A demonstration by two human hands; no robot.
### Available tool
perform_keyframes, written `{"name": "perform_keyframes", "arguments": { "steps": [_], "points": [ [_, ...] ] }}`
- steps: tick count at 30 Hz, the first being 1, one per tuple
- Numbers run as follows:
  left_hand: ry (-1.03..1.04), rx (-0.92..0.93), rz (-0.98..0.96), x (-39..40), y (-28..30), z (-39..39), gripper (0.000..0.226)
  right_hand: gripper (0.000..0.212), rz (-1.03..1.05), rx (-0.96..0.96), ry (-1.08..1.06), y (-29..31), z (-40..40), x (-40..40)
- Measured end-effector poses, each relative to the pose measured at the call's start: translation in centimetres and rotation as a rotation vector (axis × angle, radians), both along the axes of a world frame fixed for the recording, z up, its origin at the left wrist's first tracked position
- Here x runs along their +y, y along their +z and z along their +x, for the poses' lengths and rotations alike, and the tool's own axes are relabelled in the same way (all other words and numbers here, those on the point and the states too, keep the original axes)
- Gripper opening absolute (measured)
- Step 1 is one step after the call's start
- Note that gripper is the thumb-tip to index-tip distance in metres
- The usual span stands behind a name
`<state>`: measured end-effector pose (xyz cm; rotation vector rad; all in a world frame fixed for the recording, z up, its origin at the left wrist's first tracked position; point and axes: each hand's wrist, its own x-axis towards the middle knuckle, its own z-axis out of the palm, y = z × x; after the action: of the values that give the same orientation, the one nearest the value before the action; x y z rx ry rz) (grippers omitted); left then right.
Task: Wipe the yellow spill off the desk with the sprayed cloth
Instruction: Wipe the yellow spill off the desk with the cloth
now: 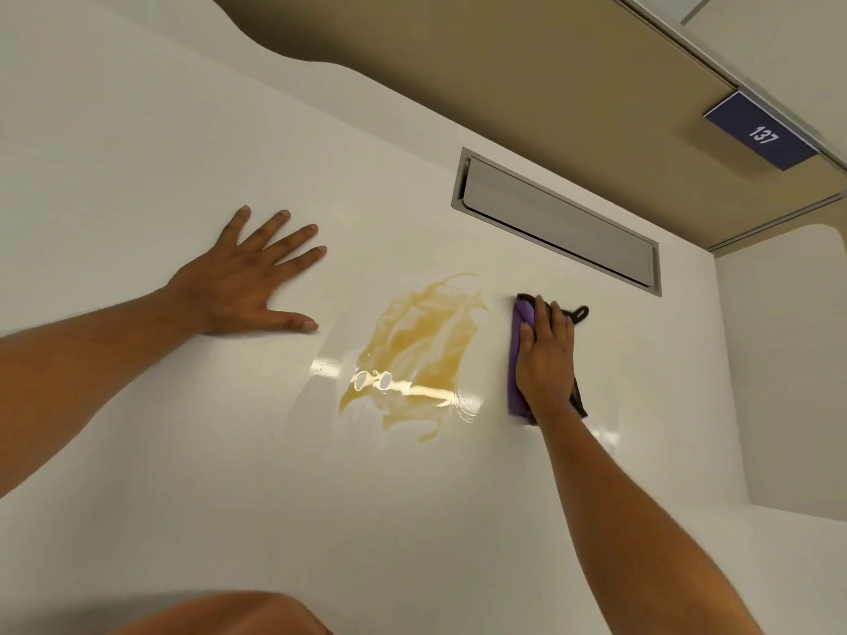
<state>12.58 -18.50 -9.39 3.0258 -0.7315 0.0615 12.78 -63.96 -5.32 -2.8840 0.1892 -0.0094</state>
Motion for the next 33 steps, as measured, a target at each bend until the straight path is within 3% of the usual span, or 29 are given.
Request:
{"name": "perform_keyframes", "arguments": {
  "steps": [4, 12, 16, 20, 23, 29, 33],
  "points": [
    [-0.01, -0.011, -0.003, -0.1, -0.2, 0.1, 0.109, 0.052, -0.018, -0.035, 0.038, -0.7, -2.7, 4.2],
    [0.003, -0.033, -0.011, -0.1, -0.7, 0.2, 0.109, 0.056, 0.069, 0.013, 0.193, -2.2, -19.8, 8.6],
    [0.004, -0.019, 0.005, -0.1, -0.7, 0.2, 0.109, 0.05, -0.025, 0.005, 0.28, -1.2, -15.6, 6.0],
    [0.006, -0.003, 0.005, -0.1, -0.4, 0.1, 0.109, 0.051, 0.036, 0.043, 0.065, -0.1, -5.8, 2.3],
    [0.003, 0.009, -0.002, -0.2, -0.1, 0.0, 0.109, 0.052, 0.054, 0.037, -0.01, -0.7, -3.4, 1.6],
    [0.008, 0.038, -0.012, -0.3, 0.2, -0.1, 0.11, 0.055, 0.0, 0.002, -0.017, -1.3, -13.6, 5.8],
    [0.013, 0.057, -0.023, -0.2, 0.4, -0.1, 0.105, 0.057, -0.012, 0.058, 0.172, -2.0, -21.7, 13.3]
  ]
}}
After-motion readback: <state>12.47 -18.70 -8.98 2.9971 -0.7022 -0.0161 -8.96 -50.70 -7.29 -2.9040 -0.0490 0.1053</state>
